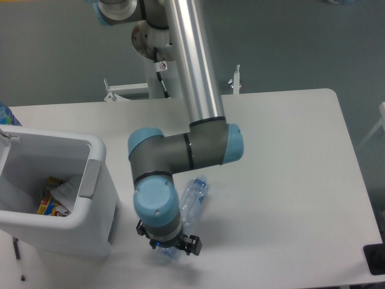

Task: Place the trash in the trash can
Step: 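Rotate the gripper to align with the bottle and close on it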

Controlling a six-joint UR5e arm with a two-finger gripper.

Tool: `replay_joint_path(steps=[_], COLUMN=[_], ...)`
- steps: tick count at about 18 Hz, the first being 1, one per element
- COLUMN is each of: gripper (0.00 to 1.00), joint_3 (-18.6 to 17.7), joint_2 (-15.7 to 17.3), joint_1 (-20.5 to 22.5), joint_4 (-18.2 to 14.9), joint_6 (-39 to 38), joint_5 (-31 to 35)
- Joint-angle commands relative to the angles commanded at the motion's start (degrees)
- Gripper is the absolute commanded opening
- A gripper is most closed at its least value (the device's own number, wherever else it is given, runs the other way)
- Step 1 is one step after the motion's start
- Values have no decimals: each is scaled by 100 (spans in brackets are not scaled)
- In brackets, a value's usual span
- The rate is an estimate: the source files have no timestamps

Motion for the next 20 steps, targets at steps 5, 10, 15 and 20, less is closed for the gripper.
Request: replay_joint_path(steps=[5, 10, 15, 20], gripper=[100, 73, 44, 36], joint_3=[-9, -9, -9, 9], joint_2=[-105, -176, -158, -53], joint_1=[-44, -106, -106, -106], joint_4=[9, 0, 18, 18], joint_6=[-9, -53, -62, -53], joint_5=[166, 475, 483, 466])
